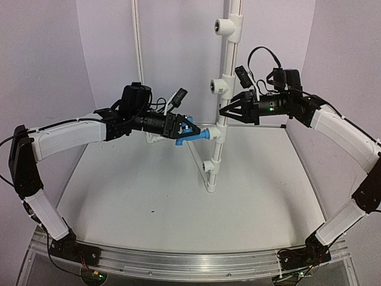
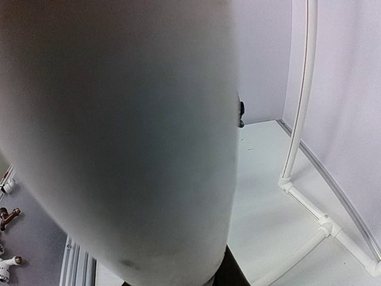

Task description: Install the water faucets

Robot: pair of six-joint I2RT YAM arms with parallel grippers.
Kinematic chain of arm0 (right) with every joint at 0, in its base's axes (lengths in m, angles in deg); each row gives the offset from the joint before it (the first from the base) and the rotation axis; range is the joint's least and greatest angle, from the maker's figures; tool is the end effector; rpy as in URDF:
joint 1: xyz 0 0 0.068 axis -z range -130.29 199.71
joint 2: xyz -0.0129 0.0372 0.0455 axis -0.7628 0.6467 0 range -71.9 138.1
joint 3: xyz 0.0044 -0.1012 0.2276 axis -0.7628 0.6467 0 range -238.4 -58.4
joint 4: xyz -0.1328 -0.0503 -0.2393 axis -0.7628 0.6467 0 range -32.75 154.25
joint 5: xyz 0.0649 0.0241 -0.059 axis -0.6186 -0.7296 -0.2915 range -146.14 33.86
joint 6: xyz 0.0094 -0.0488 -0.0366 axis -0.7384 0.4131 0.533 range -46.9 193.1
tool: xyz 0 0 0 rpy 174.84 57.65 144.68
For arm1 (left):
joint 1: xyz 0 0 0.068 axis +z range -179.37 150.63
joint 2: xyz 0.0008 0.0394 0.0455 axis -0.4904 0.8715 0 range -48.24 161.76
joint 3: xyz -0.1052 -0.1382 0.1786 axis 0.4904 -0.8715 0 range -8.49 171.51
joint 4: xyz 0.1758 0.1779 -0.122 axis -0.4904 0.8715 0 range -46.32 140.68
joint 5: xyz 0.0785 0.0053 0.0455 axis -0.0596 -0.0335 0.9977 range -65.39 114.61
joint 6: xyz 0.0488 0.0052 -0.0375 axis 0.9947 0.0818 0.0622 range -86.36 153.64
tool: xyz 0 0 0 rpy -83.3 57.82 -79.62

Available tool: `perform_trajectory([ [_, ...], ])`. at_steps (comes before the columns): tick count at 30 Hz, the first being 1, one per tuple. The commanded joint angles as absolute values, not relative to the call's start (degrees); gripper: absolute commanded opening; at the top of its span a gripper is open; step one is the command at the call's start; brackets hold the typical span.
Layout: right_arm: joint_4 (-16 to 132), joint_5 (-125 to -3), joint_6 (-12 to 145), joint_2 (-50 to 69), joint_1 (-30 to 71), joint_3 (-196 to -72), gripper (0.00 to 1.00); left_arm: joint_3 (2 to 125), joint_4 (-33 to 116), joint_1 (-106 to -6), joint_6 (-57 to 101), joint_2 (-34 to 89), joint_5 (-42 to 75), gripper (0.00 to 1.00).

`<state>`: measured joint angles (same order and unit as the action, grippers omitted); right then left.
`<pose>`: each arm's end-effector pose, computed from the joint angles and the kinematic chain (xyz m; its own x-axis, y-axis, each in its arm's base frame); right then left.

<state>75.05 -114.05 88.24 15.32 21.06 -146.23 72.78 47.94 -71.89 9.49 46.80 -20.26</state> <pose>0.3015 0.2096 0.3863 0.0016 -0.1571 -0.9876 -0.9992 0.0383 -0.0077 0.2818 -0.3030 0.3146 -0.6065 0.1628 -0.7783 0.7949 0.1485 -0.5884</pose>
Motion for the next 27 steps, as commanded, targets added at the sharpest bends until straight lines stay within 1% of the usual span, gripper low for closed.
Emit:
perform_trajectory([
  [1,84.25,-113.30,80.49,17.11,21.02,-146.67,0.00,75.23,52.36,-71.73,9.67,49.34,-18.58,0.40],
  [3,84.23,-113.36,80.49,17.05,21.04,-146.71,0.00,75.19,50.61,-71.73,6.99,49.84,-20.34,0.33],
  [9,84.27,-113.27,80.59,16.70,21.04,-146.44,0.00,73.04,43.71,-71.59,-2.03,50.01,-23.50,0.19],
  [12,84.32,-113.27,80.66,16.61,21.00,-146.28,0.00,72.02,40.35,-71.11,-6.57,49.65,-23.87,0.13],
  [16,84.32,-113.19,80.67,16.52,21.03,-146.34,0.00,70.82,39.17,-70.24,-11.55,49.00,-22.61,0.01],
  [24,84.30,-113.04,80.58,16.41,21.04,-146.39,0.00,68.63,41.93,-70.15,-14.67,47.59,-14.56,0.00],
  [27,84.23,-112.99,80.58,16.43,21.01,-146.54,0.00,68.94,43.32,-70.18,-14.39,47.37,-12.50,0.02],
])
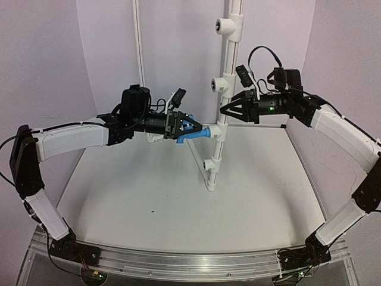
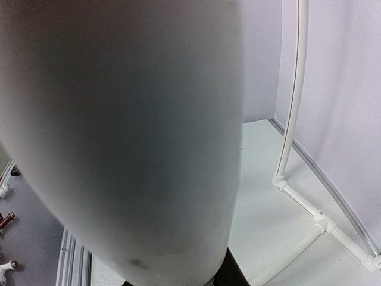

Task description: Install the water faucets

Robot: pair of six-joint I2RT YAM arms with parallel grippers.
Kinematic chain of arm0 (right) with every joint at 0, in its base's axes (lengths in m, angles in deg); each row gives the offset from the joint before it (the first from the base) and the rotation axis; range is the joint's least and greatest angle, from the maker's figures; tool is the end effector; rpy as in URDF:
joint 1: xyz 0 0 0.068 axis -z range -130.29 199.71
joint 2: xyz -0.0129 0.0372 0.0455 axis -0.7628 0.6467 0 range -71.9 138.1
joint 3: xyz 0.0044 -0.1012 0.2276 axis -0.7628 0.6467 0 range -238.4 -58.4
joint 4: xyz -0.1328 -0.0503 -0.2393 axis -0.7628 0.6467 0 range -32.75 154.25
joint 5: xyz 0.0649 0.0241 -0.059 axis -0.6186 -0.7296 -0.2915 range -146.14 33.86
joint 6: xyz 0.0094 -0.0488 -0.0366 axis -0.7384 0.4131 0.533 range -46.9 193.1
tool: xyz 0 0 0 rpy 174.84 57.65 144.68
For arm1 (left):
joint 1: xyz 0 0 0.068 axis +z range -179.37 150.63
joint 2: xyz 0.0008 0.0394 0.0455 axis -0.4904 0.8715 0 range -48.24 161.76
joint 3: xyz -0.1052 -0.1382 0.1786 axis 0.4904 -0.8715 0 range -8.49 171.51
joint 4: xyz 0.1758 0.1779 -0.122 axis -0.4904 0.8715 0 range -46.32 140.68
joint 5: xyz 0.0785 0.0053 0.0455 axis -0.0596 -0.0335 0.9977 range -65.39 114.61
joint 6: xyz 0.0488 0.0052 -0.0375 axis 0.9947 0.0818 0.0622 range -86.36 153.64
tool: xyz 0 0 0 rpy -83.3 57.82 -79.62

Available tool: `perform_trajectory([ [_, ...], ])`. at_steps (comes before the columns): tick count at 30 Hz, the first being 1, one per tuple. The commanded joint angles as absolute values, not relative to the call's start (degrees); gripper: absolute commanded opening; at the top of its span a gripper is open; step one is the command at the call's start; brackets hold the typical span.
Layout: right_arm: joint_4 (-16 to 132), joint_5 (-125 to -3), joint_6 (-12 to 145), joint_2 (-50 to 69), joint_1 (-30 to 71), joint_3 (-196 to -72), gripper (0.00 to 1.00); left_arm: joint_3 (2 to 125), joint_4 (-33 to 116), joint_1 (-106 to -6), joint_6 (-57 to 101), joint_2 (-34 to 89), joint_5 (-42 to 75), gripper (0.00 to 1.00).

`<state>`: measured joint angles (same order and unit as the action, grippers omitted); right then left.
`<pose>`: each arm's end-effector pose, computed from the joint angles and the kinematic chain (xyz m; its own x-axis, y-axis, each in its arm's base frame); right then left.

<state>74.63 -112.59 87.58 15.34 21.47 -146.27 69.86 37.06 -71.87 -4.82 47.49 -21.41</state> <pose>0.3044 0.2075 0.3869 -0.0048 -0.1592 -0.9872 -0.9974 0.0716 -0.0067 0.2850 -0.3066 0.3106 -0.7238 0.0776 -0.6856 0.6898 0.1054 -0.7163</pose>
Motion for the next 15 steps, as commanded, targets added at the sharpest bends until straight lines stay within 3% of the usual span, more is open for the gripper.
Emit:
perform_trajectory([
  [1,84.23,-112.94,80.58,16.43,21.04,-146.59,0.00,69.10,44.00,-70.15,-14.61,47.33,-11.77,0.02],
  [8,84.23,-112.79,80.40,16.34,21.04,-146.69,0.00,67.97,44.97,-70.17,-17.72,45.48,-6.04,0.01],
  [12,84.23,-113.14,80.63,16.46,21.00,-146.69,0.00,68.09,42.55,-70.32,-13.00,44.64,-6.93,0.32],
  [15,84.23,-113.49,80.79,16.58,20.99,-146.74,0.00,69.74,43.32,-70.32,-7.52,44.95,-9.03,0.50],
])
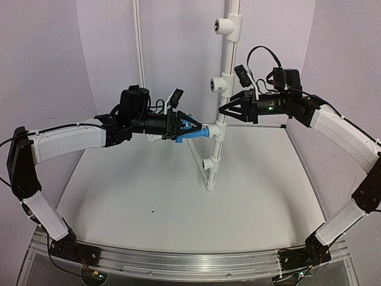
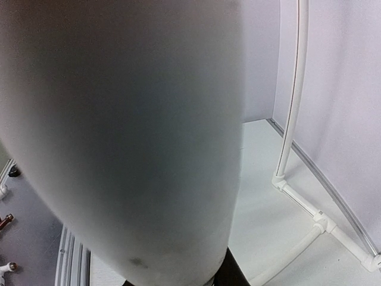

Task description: Install the water faucets

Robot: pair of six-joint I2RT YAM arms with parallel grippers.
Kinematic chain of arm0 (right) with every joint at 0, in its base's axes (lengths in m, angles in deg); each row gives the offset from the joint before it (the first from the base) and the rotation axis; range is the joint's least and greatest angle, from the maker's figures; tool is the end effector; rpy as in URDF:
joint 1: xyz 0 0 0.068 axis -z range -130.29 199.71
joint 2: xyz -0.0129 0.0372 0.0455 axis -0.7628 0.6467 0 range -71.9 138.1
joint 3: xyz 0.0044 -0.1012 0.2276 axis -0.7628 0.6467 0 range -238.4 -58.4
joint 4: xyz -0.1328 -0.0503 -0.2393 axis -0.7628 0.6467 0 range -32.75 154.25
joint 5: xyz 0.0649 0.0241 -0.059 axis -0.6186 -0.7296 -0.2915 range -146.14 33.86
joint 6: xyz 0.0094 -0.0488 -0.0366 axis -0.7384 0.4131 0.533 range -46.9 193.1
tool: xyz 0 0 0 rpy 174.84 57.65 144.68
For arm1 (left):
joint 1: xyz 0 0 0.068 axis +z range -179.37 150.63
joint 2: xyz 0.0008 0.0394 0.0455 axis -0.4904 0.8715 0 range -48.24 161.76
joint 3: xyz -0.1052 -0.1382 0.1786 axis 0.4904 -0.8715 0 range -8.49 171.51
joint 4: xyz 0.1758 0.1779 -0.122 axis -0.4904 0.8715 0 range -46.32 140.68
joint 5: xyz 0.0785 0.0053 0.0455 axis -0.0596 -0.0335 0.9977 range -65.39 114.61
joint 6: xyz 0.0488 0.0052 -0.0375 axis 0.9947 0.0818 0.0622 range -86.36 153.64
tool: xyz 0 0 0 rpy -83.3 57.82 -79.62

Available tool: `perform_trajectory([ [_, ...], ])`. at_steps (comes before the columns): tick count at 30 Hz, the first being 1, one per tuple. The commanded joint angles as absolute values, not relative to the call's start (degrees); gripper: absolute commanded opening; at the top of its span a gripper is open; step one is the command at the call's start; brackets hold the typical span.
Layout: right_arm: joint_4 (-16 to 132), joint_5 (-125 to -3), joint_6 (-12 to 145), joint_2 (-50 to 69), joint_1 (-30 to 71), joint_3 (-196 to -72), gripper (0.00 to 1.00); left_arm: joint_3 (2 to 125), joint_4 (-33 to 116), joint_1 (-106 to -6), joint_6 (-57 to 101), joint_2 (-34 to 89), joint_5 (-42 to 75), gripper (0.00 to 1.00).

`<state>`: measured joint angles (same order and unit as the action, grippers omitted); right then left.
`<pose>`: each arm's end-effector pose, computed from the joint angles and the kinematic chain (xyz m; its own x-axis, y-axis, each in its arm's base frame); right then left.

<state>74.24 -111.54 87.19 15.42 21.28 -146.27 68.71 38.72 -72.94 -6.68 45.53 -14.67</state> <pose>0.3050 0.2087 0.3868 -0.0067 -0.1606 -0.9870 -0.9962 0.0869 -0.0074 0.2787 -0.3058 0.3128 -0.7472 0.0196 -0.6643 0.6550 0.1915 -0.7310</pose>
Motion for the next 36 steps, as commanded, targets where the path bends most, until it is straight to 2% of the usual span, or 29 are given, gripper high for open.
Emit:
perform_trajectory([
  [1,84.22,-113.64,80.83,16.60,21.03,-146.76,0.00,70.29,44.20,-70.32,-6.60,45.30,-9.21,0.54],
  [6,84.23,-114.00,81.00,16.47,21.03,-146.56,0.00,72.52,46.37,-70.32,-5.21,47.68,-8.15,0.68],
  [10,84.23,-113.97,81.10,16.19,21.00,-146.21,0.00,72.28,44.34,-70.33,-6.94,48.54,-7.45,0.72],
  [16,84.23,-113.71,80.93,16.34,21.04,-146.26,0.00,66.98,29.97,-70.32,-14.83,47.99,-10.24,0.73],
  [22,84.15,-113.63,80.67,16.43,21.05,-146.36,0.00,66.23,27.83,-71.53,-13.26,46.61,-9.00,0.75],
  [27,84.06,-113.80,80.50,16.60,21.01,-146.42,0.00,64.44,23.22,-72.71,-12.58,47.28,-9.61,0.80],
  [31,84.06,-113.92,80.54,16.60,21.01,-146.41,0.00,63.74,17.82,-73.04,-13.76,48.55,-14.80,0.76],
  [36,84.05,-113.97,80.56,16.60,21.03,-146.33,0.00,63.51,13.40,-73.01,-15.74,49.40,-20.20,0.61],
])
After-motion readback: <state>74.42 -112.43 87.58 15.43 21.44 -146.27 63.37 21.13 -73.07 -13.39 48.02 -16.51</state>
